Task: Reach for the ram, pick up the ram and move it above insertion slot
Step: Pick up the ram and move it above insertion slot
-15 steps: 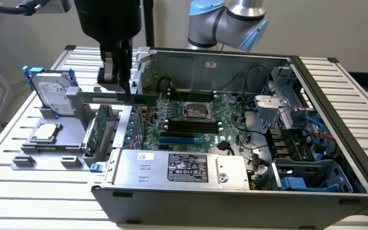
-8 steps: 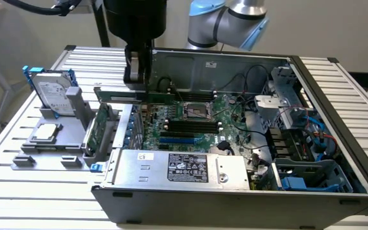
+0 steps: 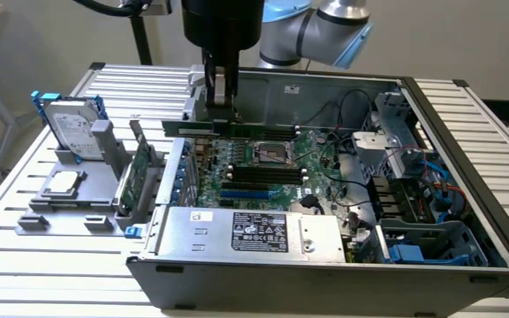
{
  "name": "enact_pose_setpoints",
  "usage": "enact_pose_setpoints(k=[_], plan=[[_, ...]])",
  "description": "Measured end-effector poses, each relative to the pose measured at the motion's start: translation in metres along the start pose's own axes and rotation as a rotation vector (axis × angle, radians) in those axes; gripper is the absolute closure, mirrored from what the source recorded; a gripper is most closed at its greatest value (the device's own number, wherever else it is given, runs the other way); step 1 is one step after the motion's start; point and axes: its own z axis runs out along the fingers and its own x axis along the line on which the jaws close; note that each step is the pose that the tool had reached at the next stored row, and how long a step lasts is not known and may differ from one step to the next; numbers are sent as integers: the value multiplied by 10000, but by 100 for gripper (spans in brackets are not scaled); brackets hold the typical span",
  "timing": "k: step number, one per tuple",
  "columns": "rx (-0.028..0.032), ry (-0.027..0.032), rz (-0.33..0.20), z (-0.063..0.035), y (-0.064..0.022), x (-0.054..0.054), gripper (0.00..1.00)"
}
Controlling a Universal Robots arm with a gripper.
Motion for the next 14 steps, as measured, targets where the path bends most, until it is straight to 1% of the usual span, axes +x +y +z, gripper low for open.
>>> enact_pose_setpoints(k=[14], plan=[[0, 0, 0, 8, -396, -318, 87]])
